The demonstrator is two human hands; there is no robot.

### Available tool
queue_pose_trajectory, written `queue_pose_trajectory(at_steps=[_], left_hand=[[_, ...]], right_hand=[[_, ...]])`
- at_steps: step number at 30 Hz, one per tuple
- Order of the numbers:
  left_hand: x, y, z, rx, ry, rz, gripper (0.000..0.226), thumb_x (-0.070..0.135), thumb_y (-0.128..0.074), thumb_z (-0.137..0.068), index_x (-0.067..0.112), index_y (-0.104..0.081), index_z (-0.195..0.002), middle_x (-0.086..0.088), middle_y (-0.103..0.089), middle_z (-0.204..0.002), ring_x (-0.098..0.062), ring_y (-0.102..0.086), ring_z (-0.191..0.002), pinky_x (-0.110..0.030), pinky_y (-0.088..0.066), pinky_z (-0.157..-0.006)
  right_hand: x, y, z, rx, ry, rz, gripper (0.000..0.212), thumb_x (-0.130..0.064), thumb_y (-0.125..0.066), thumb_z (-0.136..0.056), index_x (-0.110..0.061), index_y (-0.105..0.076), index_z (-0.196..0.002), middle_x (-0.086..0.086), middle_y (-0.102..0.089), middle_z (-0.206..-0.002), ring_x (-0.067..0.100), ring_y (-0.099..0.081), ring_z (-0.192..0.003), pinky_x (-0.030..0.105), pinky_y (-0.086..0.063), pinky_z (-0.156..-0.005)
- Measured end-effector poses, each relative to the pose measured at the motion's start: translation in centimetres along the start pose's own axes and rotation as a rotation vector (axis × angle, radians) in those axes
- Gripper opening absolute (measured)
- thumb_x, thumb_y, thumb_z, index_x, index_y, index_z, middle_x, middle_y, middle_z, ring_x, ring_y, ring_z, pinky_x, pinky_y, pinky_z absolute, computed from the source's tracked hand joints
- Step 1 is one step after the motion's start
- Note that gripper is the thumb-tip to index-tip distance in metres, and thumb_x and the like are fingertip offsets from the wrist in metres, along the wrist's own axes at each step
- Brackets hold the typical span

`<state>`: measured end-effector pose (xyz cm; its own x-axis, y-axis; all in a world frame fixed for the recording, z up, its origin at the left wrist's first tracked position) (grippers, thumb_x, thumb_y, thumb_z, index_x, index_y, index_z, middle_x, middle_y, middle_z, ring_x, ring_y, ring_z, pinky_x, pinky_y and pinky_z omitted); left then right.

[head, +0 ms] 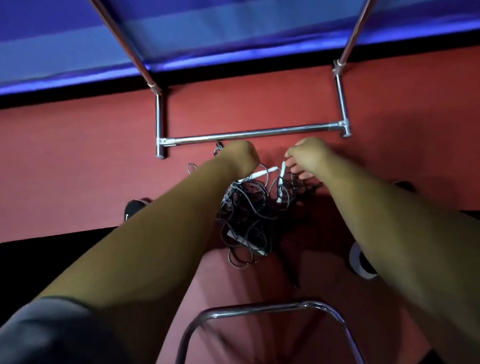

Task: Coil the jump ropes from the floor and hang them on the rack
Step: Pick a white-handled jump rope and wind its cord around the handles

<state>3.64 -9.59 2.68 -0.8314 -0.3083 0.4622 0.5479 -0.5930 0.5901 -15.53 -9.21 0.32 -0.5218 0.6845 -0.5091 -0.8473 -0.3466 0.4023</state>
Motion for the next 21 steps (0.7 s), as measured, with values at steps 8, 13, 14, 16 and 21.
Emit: queue_pose_trajectory(at_steps=[8, 13, 14, 16, 21], left_hand=[[1.1, -7.9, -5.1, 0.015, -0.122, -0.21, 0.034, 0.029, -0.052, -0.104, 0.003, -0.063, -0.122, -0.023, -0.067, -0.12, -0.042, -0.062, -0.113, -0.039, -0.048, -0.089], [1.6, -10.3, -8.4, 0.06, -0.192, -0.109, 0.032, 0.021, -0.061, -0.099, 0.009, -0.058, -0.129, -0.019, -0.065, -0.127, -0.039, -0.061, -0.117, -0.036, -0.046, -0.091], [1.9, -10.8, -9.0, 0.05, -0.213, -0.1, 0.033, 0.021, -0.059, -0.1, 0.01, -0.057, -0.131, -0.019, -0.064, -0.129, -0.038, -0.061, -0.118, -0.035, -0.045, -0.092], [2.0, -11.7, -10.4, 0.022, -0.206, -0.127, 0.037, 0.021, -0.056, -0.102, 0.01, -0.052, -0.137, -0.02, -0.06, -0.135, -0.037, -0.059, -0.122, -0.035, -0.044, -0.096], [-0.4, -13.7, -13.7, -0.038, -0.098, -0.333, 0.048, 0.019, -0.059, -0.1, 0.01, -0.043, -0.145, -0.018, -0.049, -0.145, -0.039, -0.049, -0.134, -0.048, -0.044, -0.107]], right_hand=[[7.6, -0.9, -3.7, -0.038, -0.099, 0.066, 0.019, -0.014, -0.053, -0.103, -0.012, -0.07, -0.095, 0.01, -0.077, -0.093, 0.023, -0.066, -0.07, 0.032, -0.053, -0.065], [8.8, -2.6, -5.6, -0.075, -0.093, 0.06, 0.019, -0.015, -0.053, -0.107, -0.015, -0.063, -0.091, 0.007, -0.067, -0.084, 0.02, -0.059, -0.064, 0.032, -0.049, -0.063], [9.0, -2.8, -5.8, -0.077, -0.094, 0.05, 0.018, -0.015, -0.052, -0.108, -0.013, -0.065, -0.097, 0.009, -0.068, -0.087, 0.022, -0.061, -0.065, 0.034, -0.052, -0.063], [9.6, -3.3, -6.3, -0.09, -0.077, 0.059, 0.016, -0.013, -0.053, -0.107, -0.01, -0.069, -0.11, 0.015, -0.073, -0.099, 0.029, -0.071, -0.074, 0.043, -0.06, -0.073], [11.5, -4.2, -7.1, -0.066, -0.09, -0.026, 0.026, -0.009, -0.047, -0.103, -0.025, -0.065, -0.093, 0.008, -0.074, -0.094, 0.024, -0.069, -0.071, 0.036, -0.056, -0.063]])
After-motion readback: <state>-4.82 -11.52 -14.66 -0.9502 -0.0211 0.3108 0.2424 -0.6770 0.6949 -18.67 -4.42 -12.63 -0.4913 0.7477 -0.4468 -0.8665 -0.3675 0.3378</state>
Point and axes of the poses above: each hand's wrist, its own z-axis away from the middle knuckle, its own y-axis out of the back of the hand, x = y × z, the point moved 10 cm from there along -z, towards the middle knuckle
